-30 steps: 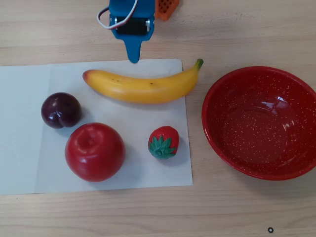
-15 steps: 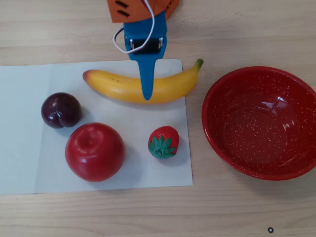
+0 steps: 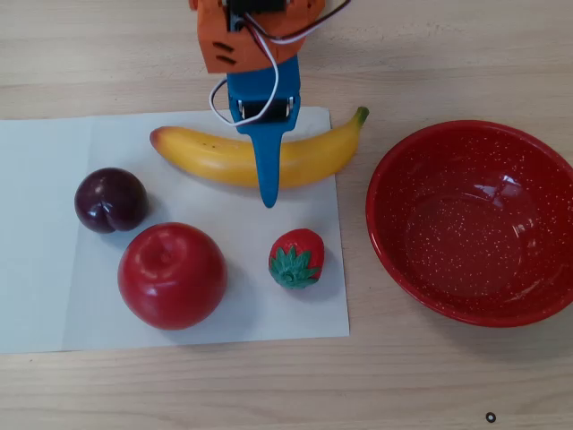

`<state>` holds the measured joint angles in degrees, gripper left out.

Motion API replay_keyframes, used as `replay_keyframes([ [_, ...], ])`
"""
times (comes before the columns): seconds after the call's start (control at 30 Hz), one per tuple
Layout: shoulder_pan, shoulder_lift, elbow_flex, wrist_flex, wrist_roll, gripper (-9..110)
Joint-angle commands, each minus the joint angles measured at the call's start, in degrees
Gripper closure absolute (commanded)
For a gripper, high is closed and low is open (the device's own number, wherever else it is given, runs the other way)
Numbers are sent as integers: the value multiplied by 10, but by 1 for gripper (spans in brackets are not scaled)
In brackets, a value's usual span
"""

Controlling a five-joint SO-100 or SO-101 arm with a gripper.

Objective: Grasp the banana and put it in the red bowl

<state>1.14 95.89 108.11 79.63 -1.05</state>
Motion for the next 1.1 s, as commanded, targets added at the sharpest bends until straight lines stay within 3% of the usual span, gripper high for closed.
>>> replay_keyframes([
  [0.0, 5, 25, -8, -22, 15, 43],
  [0.5, 5, -18, 35, -111, 14, 47],
  [1.07, 10, -31, 25, -124, -3, 74],
])
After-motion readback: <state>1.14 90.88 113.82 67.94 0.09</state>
